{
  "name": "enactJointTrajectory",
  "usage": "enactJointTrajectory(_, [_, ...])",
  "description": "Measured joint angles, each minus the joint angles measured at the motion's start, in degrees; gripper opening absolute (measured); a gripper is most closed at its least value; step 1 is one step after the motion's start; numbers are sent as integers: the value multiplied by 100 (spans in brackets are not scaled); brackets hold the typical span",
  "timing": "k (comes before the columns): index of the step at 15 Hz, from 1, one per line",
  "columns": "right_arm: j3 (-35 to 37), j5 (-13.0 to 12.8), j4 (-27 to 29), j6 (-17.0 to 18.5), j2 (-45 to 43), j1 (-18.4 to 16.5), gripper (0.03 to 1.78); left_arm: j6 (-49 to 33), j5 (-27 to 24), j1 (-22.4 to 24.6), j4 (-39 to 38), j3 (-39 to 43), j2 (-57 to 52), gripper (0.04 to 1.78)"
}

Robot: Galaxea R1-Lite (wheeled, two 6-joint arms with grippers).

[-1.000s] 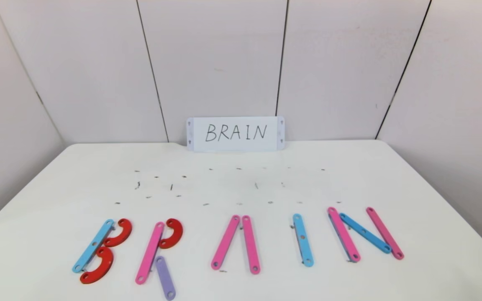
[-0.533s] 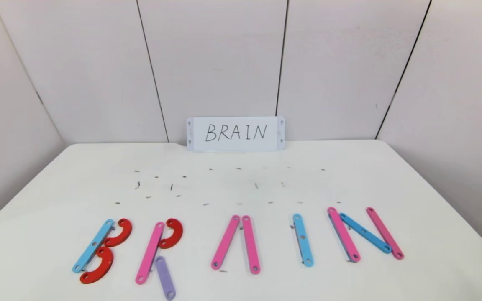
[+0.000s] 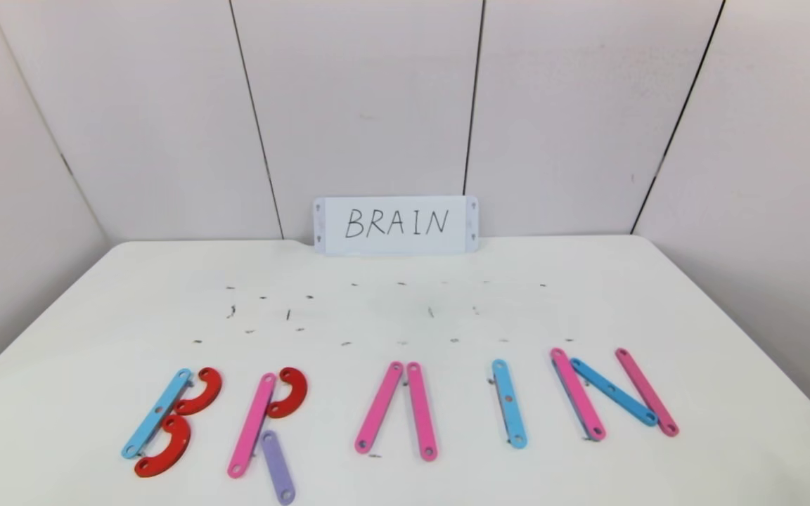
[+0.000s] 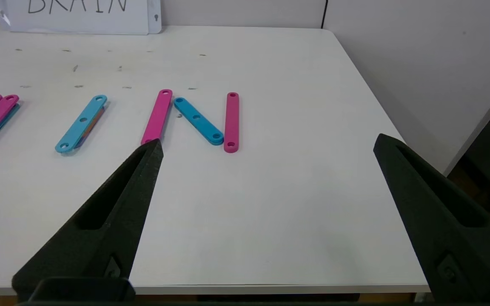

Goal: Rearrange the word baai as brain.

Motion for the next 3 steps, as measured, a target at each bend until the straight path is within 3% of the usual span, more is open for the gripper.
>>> enactJointTrajectory(3, [0, -5, 2, 38, 0, 2, 174, -2, 2, 1, 0, 0, 0, 173])
